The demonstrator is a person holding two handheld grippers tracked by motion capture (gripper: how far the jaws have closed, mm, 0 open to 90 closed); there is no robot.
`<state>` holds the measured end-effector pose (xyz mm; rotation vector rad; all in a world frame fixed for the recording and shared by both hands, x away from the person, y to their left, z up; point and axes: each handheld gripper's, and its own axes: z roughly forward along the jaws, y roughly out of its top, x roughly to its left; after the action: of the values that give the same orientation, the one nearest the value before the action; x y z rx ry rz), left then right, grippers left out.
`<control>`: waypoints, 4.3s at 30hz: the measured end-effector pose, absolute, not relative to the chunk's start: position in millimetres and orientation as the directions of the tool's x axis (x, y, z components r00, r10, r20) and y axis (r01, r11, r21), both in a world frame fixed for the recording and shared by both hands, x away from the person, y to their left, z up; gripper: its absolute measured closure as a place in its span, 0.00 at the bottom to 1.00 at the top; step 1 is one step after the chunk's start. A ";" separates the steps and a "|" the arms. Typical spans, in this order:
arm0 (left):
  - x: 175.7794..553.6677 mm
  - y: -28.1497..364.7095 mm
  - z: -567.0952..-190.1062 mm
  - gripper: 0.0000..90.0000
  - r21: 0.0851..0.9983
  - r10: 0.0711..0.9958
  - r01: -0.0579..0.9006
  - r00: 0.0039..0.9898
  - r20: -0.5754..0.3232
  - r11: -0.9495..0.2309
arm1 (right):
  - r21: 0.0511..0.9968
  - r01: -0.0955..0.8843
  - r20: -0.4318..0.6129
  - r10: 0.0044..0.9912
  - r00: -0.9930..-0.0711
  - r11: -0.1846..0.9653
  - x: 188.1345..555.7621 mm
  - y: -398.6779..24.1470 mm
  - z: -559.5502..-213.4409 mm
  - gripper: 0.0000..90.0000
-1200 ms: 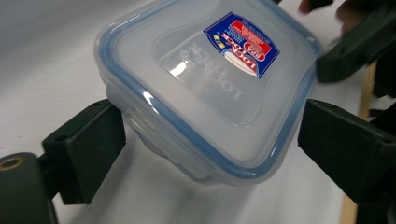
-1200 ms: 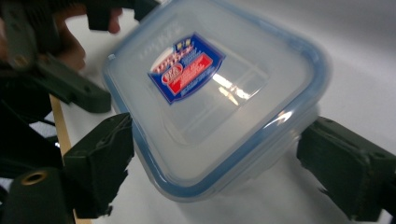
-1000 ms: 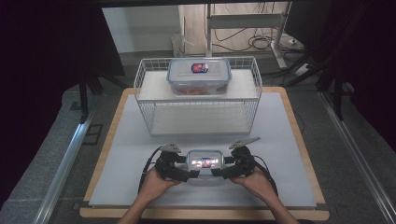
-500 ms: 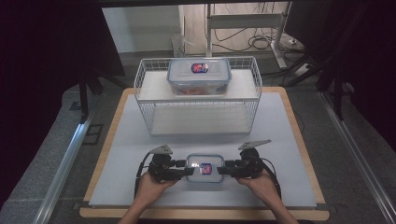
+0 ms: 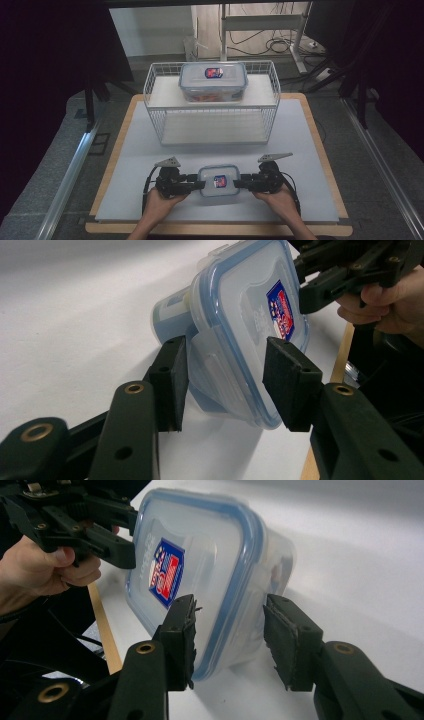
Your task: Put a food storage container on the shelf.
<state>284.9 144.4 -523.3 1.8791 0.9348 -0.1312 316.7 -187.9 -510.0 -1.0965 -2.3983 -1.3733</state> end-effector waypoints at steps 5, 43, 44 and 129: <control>284.3 144.1 -523.1 0.59 0.731 0.545 0.648 0.700 -0.462 -0.213 | 0.666 0.689 0.520 0.483 -0.704 0.286 324.2 -191.2 -514.0 0.58; 289.7 158.8 -521.0 0.81 0.693 0.551 0.715 0.614 -0.565 -0.087 | 0.646 0.742 0.603 0.475 -0.641 0.182 313.7 -193.4 -504.9 0.68; 290.2 158.3 -521.4 0.81 0.693 0.557 0.715 0.613 -0.561 -0.089 | 0.661 0.725 0.579 0.484 -0.656 0.192 313.0 -191.5 -502.2 0.68; 395.9 184.2 -306.8 0.64 0.819 0.455 0.573 0.722 -0.521 0.029 | 0.830 0.557 0.483 0.445 -0.754 0.044 417.0 -170.2 -294.5 0.64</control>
<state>395.9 184.2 -306.8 1.6021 0.8525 -0.1108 417.0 -170.2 -294.5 -1.0596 -2.1996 -1.8245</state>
